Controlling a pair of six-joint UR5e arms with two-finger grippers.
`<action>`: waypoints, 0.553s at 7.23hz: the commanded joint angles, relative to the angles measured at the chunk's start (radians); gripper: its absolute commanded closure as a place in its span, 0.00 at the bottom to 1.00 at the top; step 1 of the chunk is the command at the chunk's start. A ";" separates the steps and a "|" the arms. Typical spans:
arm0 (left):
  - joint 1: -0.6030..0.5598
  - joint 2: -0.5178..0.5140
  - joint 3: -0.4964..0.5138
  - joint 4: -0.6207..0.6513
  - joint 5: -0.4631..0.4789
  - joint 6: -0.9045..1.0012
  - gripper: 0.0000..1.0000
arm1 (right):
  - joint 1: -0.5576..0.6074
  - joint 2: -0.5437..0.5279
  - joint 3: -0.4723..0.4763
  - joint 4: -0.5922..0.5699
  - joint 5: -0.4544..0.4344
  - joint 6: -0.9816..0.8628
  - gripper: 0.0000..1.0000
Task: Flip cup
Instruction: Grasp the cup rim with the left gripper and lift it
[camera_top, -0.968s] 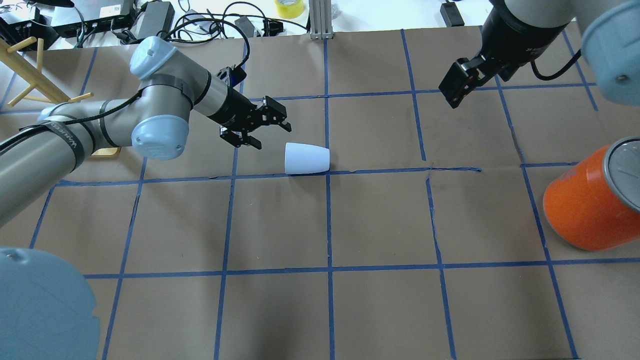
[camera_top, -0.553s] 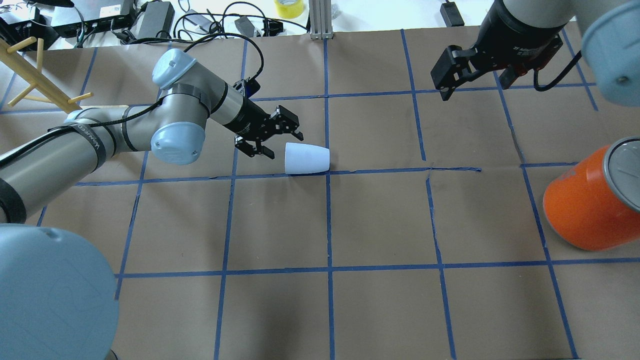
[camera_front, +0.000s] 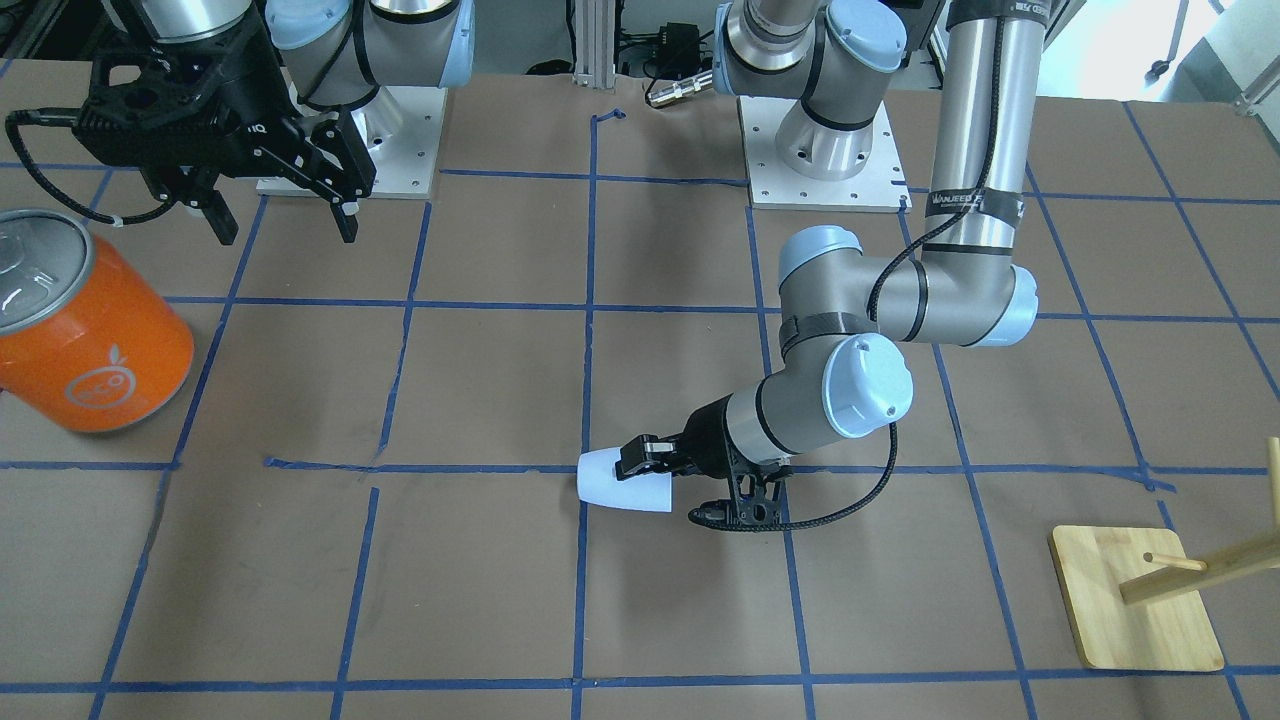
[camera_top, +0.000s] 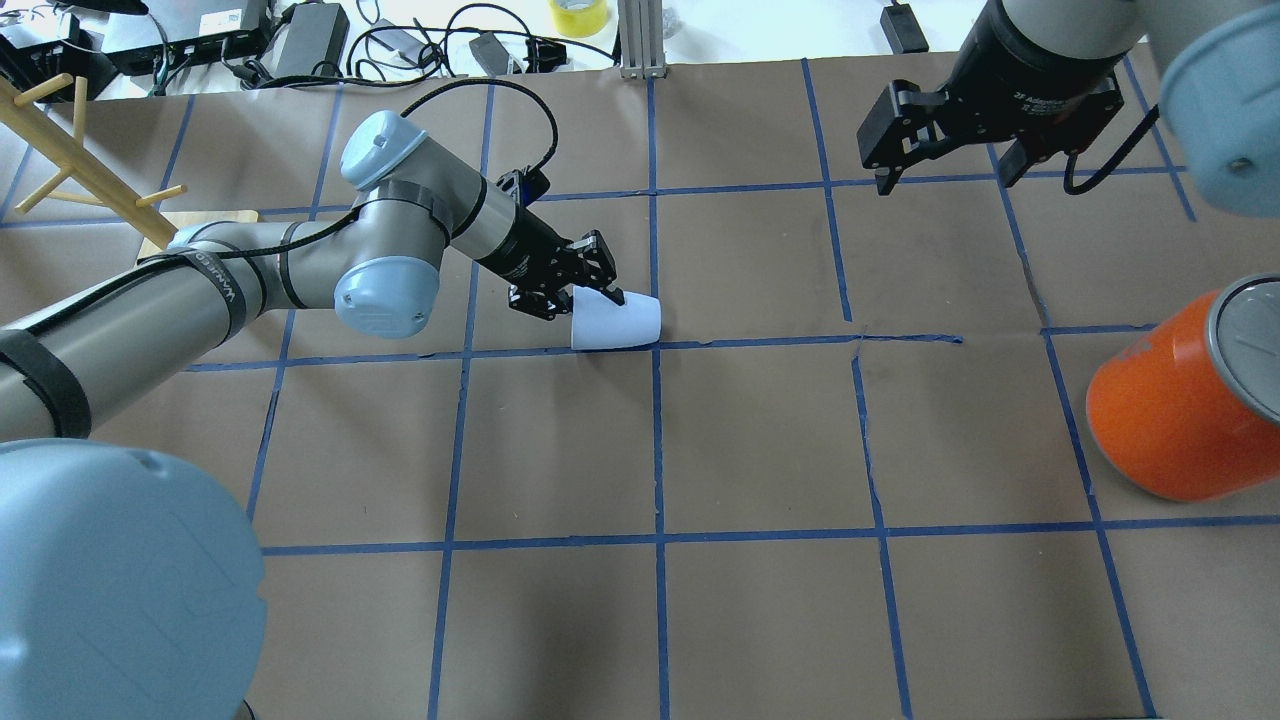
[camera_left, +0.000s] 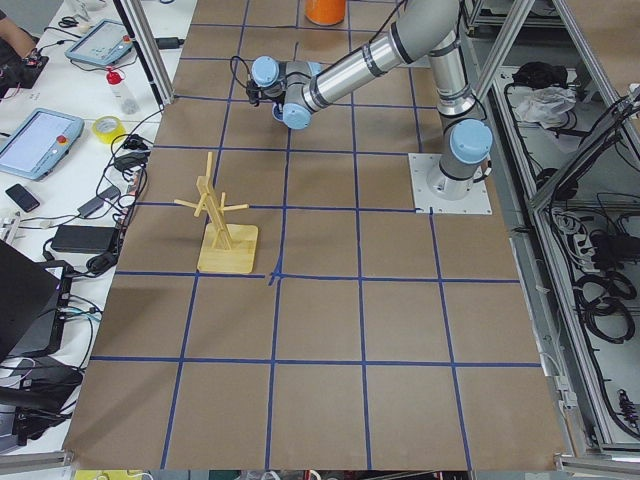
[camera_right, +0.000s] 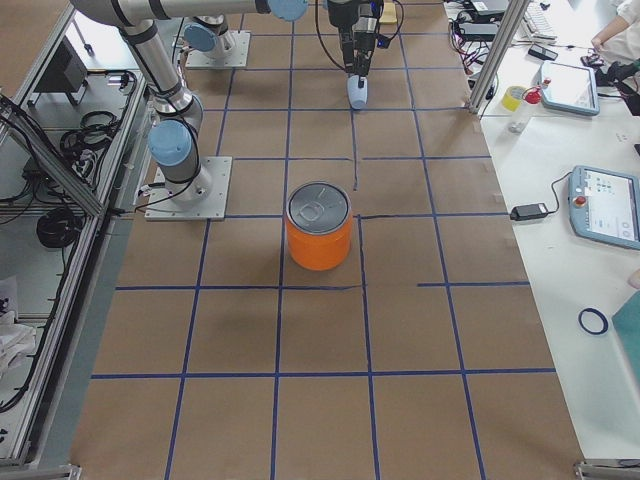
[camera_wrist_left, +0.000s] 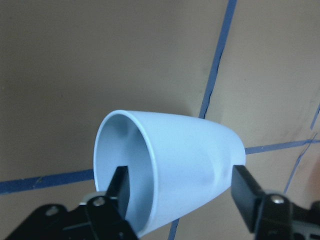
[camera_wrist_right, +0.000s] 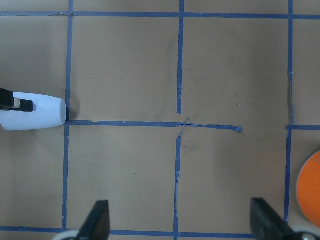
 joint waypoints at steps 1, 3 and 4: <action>-0.001 0.001 0.033 0.000 -0.018 -0.140 1.00 | 0.000 0.000 0.002 0.000 -0.002 0.001 0.00; -0.001 0.011 0.102 -0.012 -0.001 -0.246 1.00 | 0.000 -0.002 0.004 0.000 -0.004 0.001 0.00; -0.001 0.011 0.123 -0.003 0.044 -0.271 1.00 | 0.000 -0.002 0.004 0.000 -0.006 0.001 0.00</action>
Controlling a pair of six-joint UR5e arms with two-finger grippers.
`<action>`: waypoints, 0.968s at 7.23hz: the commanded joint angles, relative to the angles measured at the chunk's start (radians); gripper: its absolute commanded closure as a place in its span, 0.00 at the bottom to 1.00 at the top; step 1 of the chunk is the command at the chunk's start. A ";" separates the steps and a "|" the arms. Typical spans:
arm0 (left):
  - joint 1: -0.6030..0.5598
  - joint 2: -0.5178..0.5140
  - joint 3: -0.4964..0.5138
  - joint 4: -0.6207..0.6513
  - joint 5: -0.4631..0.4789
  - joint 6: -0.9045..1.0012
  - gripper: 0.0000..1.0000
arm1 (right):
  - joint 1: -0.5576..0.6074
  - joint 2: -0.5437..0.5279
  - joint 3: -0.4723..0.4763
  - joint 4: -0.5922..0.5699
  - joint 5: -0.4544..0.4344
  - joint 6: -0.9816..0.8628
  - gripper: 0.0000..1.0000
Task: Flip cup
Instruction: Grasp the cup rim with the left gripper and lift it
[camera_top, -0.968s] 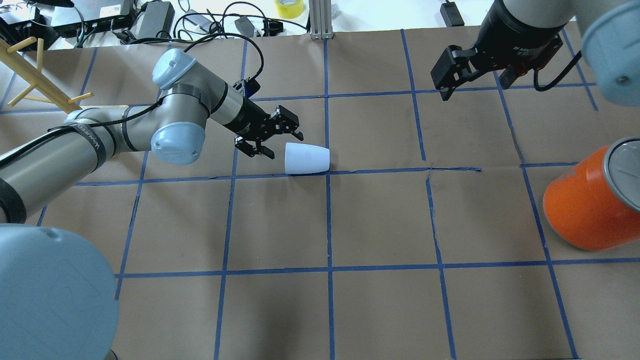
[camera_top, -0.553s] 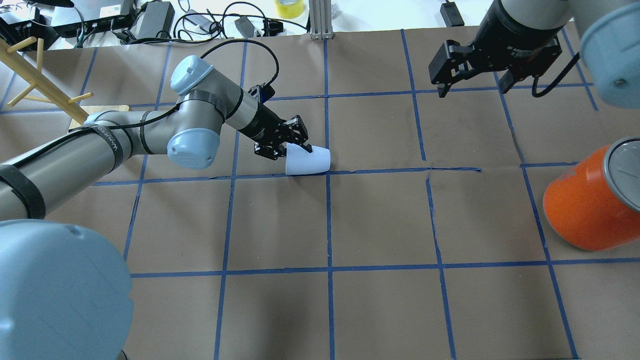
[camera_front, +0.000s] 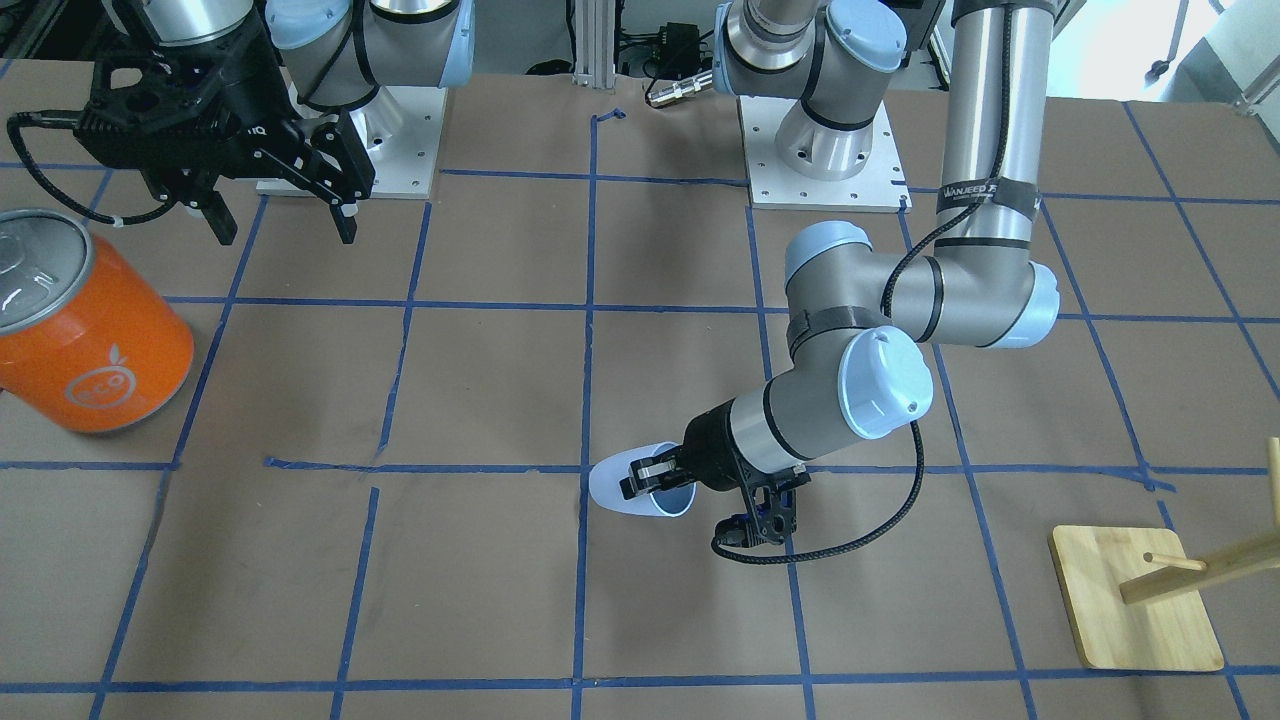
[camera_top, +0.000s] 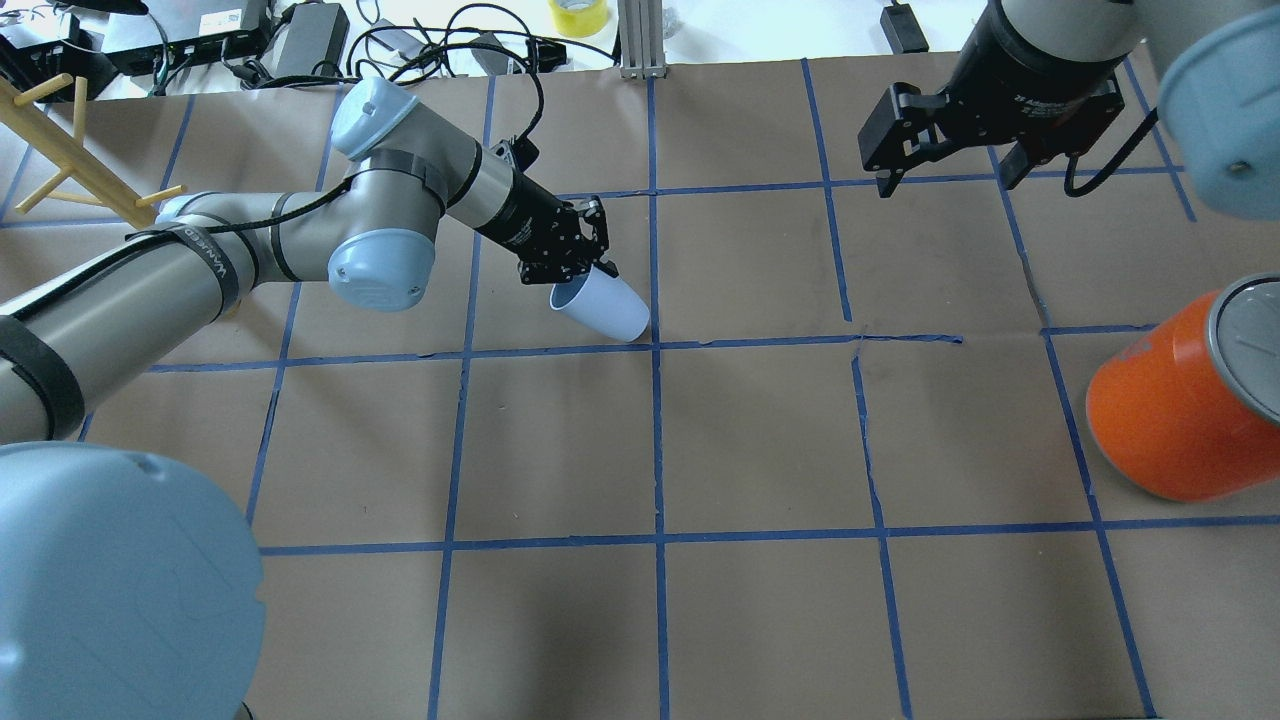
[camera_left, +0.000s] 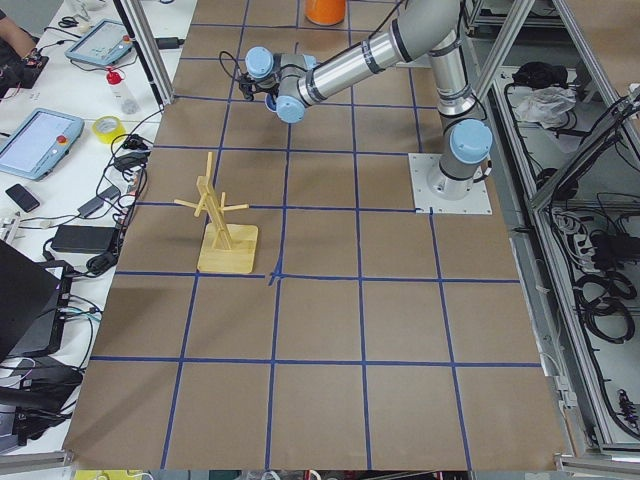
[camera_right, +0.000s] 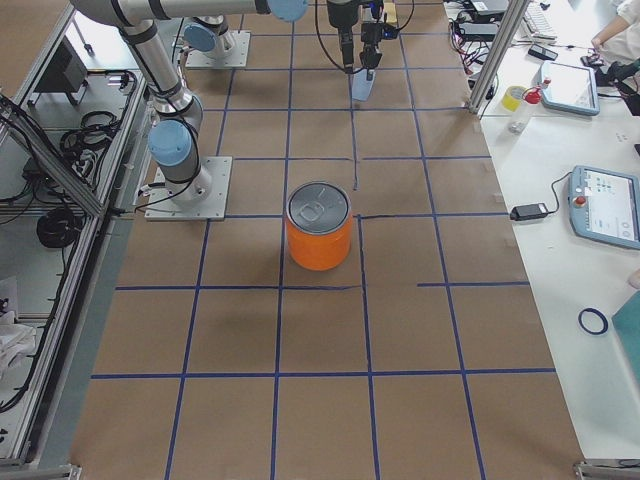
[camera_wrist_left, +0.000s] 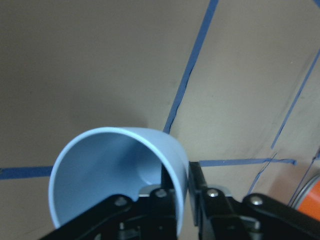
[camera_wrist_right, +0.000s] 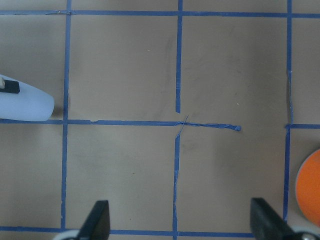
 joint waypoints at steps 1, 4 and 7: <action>-0.002 0.020 0.056 -0.009 0.141 -0.048 1.00 | 0.000 0.000 0.001 0.000 -0.003 0.000 0.00; 0.009 0.067 0.153 -0.021 0.446 0.182 1.00 | 0.000 0.000 0.001 0.000 -0.005 0.000 0.00; 0.142 0.033 0.138 0.096 0.599 0.469 1.00 | 0.000 0.000 0.002 0.000 -0.006 0.000 0.00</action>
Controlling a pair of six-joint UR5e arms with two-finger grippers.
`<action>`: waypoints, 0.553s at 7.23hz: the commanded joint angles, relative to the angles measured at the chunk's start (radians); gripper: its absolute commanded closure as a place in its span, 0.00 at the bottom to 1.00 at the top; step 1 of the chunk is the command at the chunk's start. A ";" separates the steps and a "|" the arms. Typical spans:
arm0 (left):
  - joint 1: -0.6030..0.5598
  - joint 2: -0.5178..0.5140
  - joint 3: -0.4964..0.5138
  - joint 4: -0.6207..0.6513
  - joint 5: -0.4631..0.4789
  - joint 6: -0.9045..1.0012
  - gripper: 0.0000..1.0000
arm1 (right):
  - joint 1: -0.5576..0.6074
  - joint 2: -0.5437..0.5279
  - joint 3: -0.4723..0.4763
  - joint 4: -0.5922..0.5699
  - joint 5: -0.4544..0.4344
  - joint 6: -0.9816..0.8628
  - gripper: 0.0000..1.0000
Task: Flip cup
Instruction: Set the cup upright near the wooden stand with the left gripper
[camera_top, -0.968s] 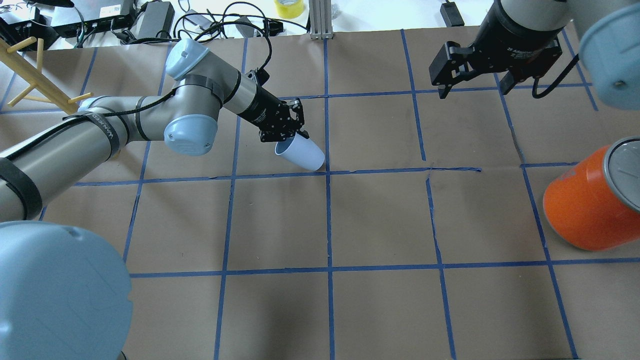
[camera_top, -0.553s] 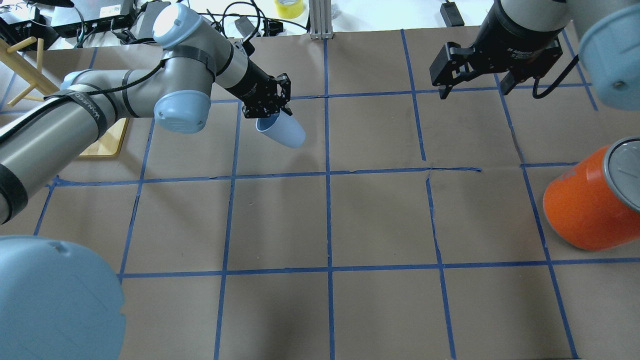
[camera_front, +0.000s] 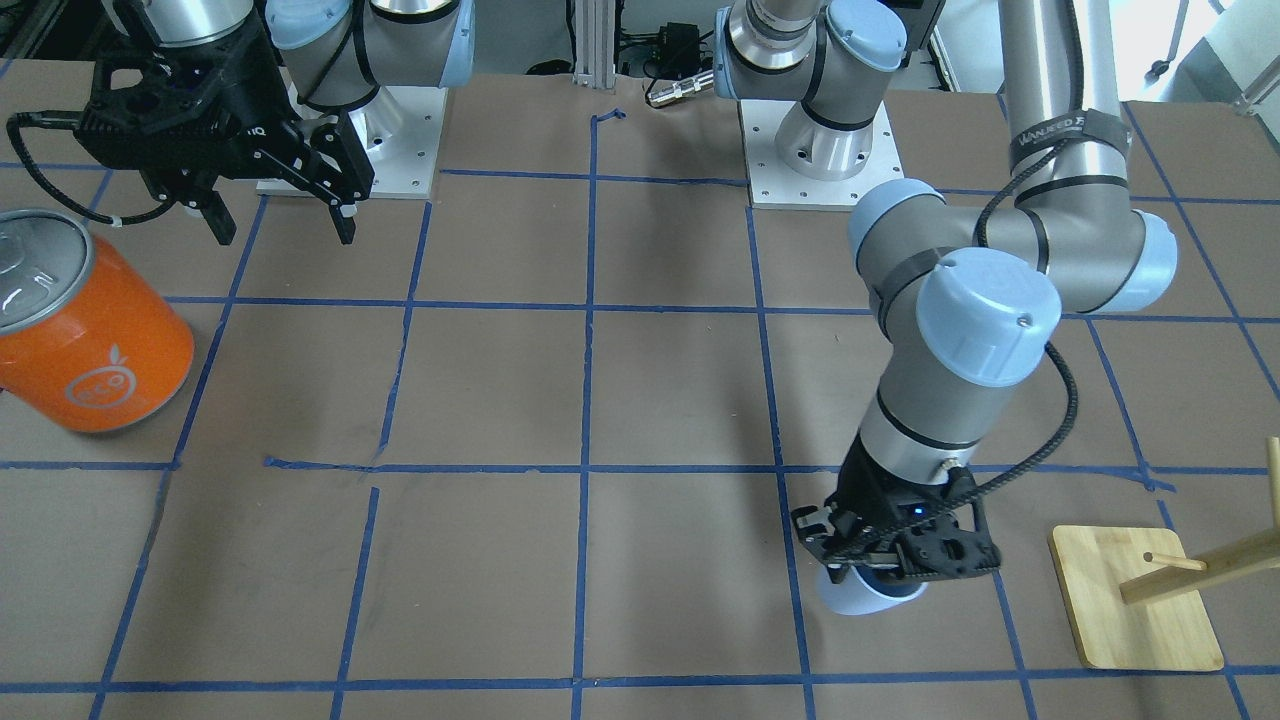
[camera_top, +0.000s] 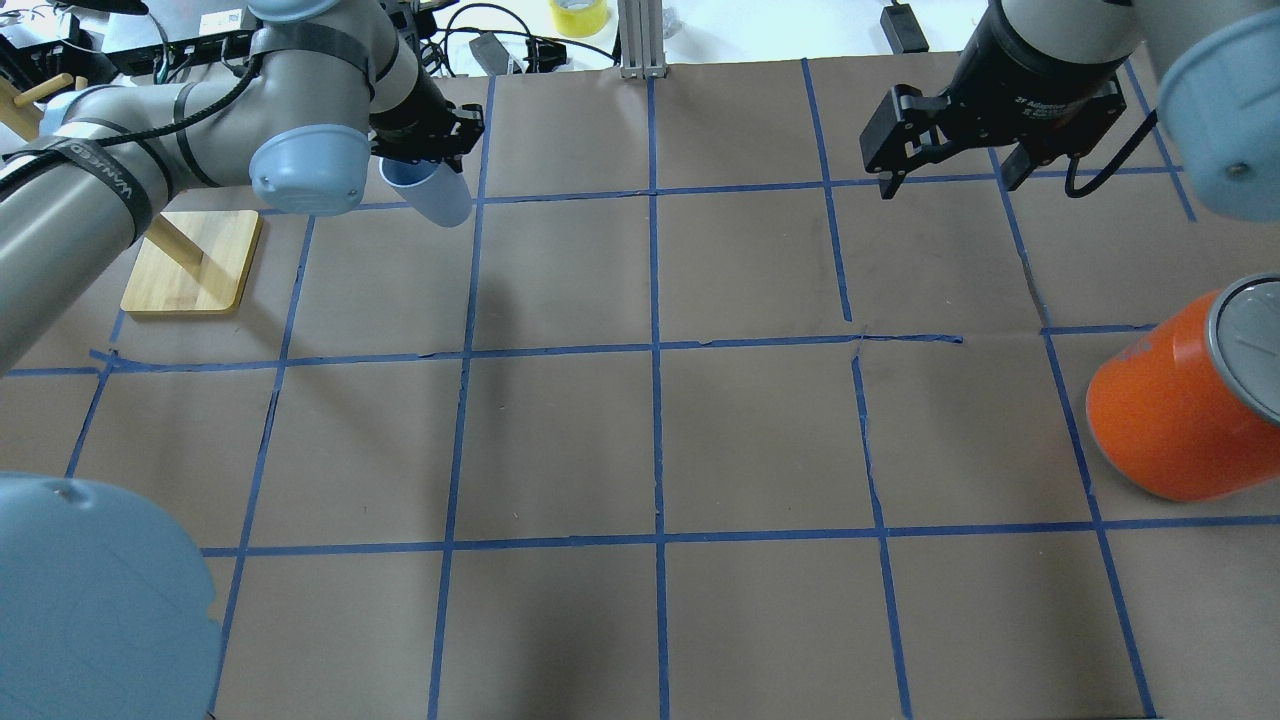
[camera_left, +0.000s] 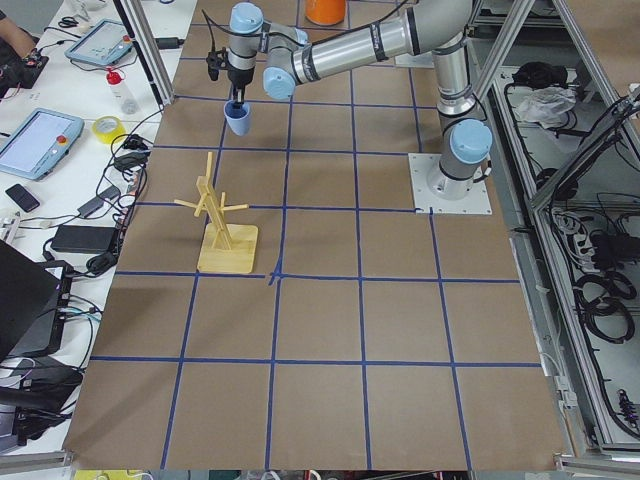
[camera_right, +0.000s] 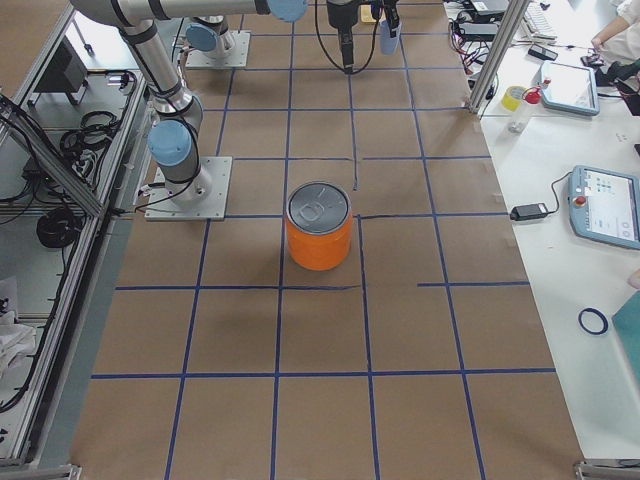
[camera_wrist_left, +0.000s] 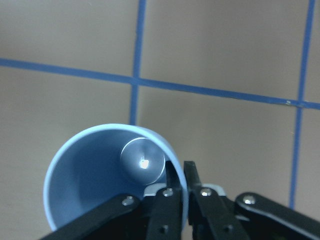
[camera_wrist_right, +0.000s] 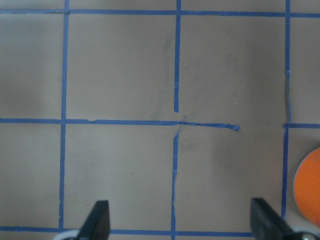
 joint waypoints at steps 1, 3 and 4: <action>0.075 -0.037 -0.027 0.053 0.036 0.089 1.00 | 0.000 -0.003 0.003 0.002 -0.001 -0.001 0.00; 0.083 -0.058 -0.062 0.056 0.039 0.084 1.00 | 0.000 -0.005 0.003 0.000 -0.001 -0.001 0.00; 0.081 -0.063 -0.065 0.056 0.044 0.084 1.00 | 0.000 -0.005 0.005 0.002 -0.001 -0.001 0.00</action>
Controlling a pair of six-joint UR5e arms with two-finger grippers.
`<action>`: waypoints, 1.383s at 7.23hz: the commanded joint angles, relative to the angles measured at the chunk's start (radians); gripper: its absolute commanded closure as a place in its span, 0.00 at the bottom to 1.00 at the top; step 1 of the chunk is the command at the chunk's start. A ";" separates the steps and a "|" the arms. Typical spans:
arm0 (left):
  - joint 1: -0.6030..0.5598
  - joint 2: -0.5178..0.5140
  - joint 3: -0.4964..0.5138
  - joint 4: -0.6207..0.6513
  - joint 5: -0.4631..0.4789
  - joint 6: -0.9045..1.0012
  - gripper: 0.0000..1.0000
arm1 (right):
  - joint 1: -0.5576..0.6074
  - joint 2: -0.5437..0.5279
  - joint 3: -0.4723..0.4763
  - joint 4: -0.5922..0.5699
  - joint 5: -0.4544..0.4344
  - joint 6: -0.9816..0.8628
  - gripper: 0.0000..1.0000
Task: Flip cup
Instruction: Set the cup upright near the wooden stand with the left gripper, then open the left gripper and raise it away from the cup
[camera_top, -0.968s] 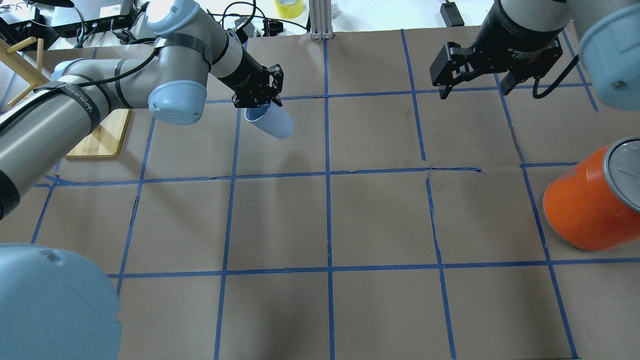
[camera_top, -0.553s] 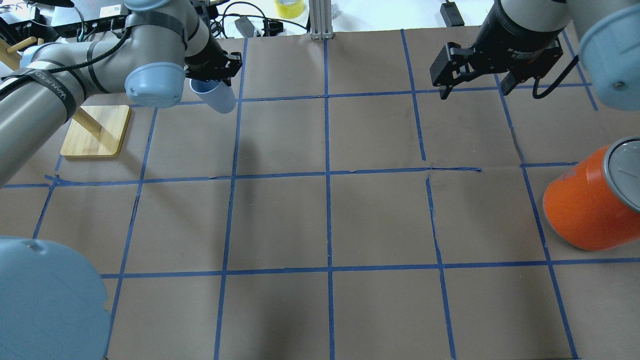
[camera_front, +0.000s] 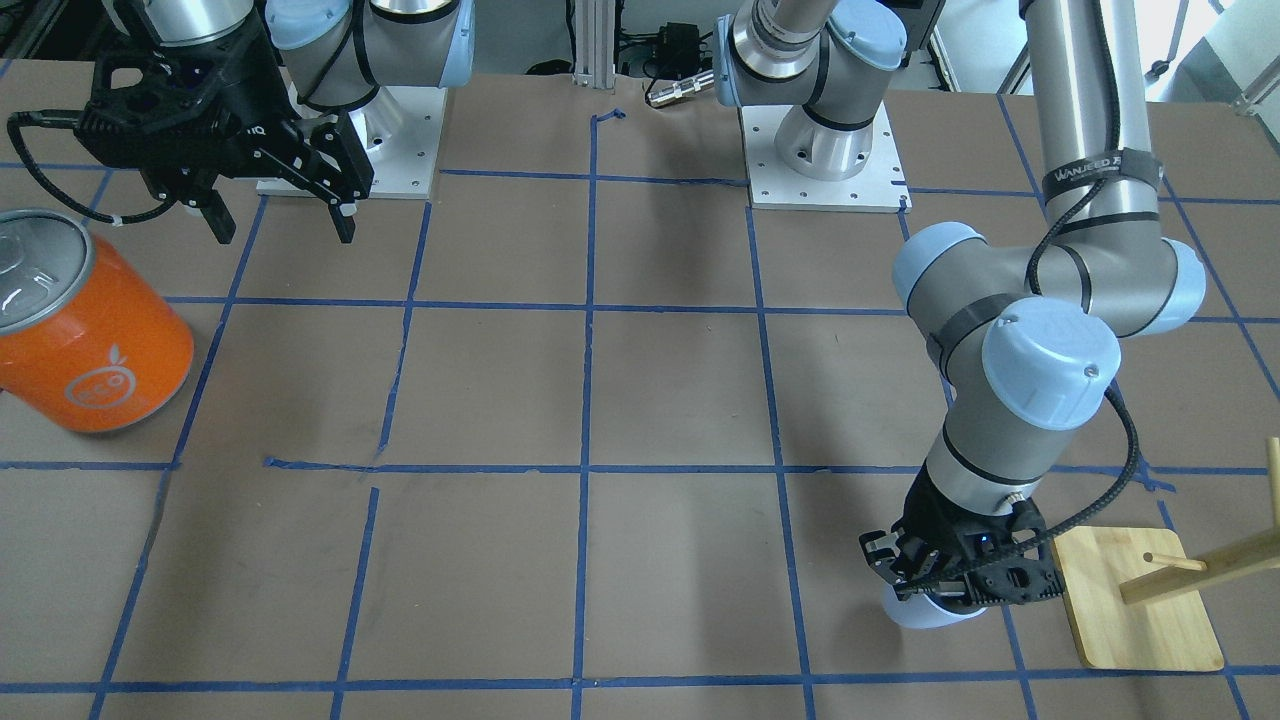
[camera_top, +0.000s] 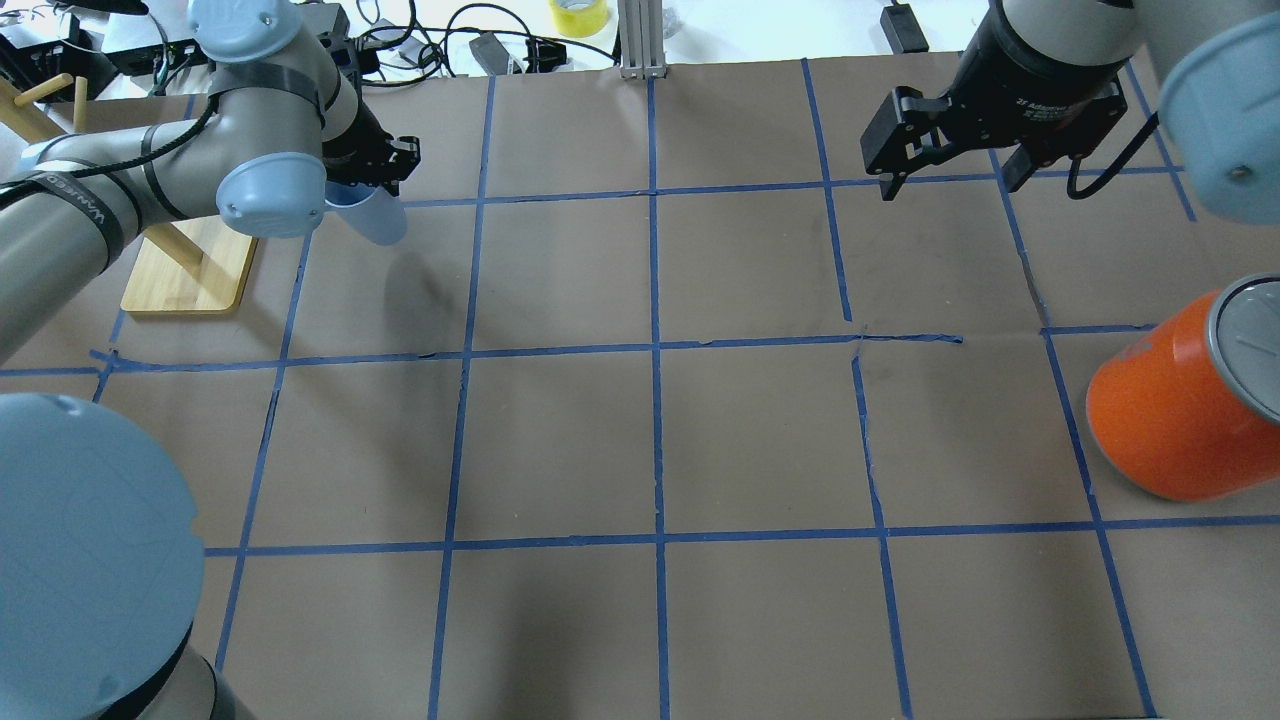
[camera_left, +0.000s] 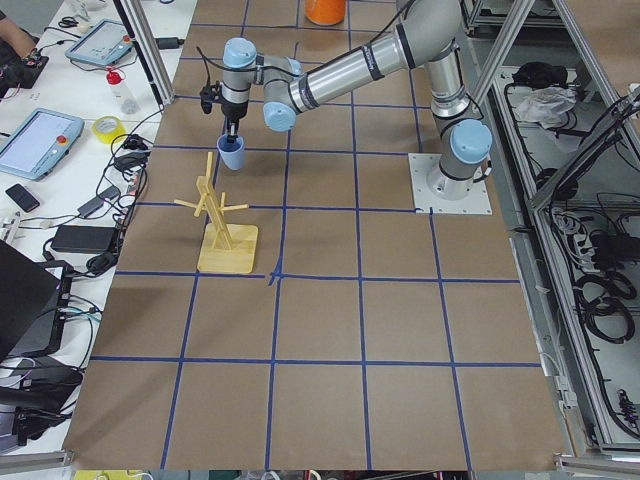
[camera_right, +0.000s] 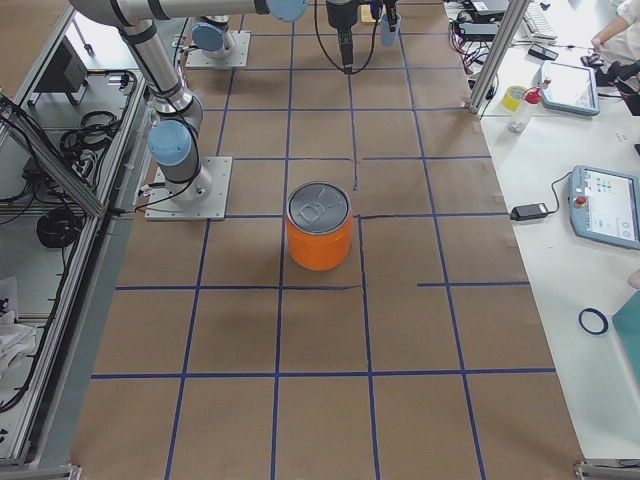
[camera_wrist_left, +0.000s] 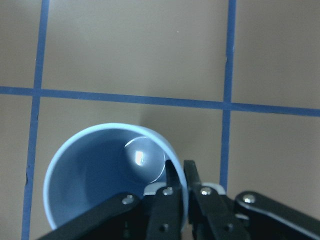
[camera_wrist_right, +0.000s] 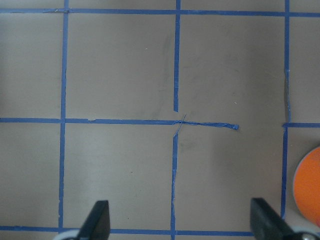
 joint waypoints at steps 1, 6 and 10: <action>0.004 -0.022 -0.008 0.001 0.005 0.002 1.00 | 0.000 -0.001 0.001 0.001 0.000 0.001 0.00; -0.004 0.080 0.043 -0.211 0.007 -0.015 0.00 | 0.000 -0.001 0.001 0.003 0.000 0.000 0.00; -0.025 0.360 0.146 -0.730 -0.013 -0.020 0.00 | 0.000 -0.007 0.001 0.004 0.000 0.000 0.00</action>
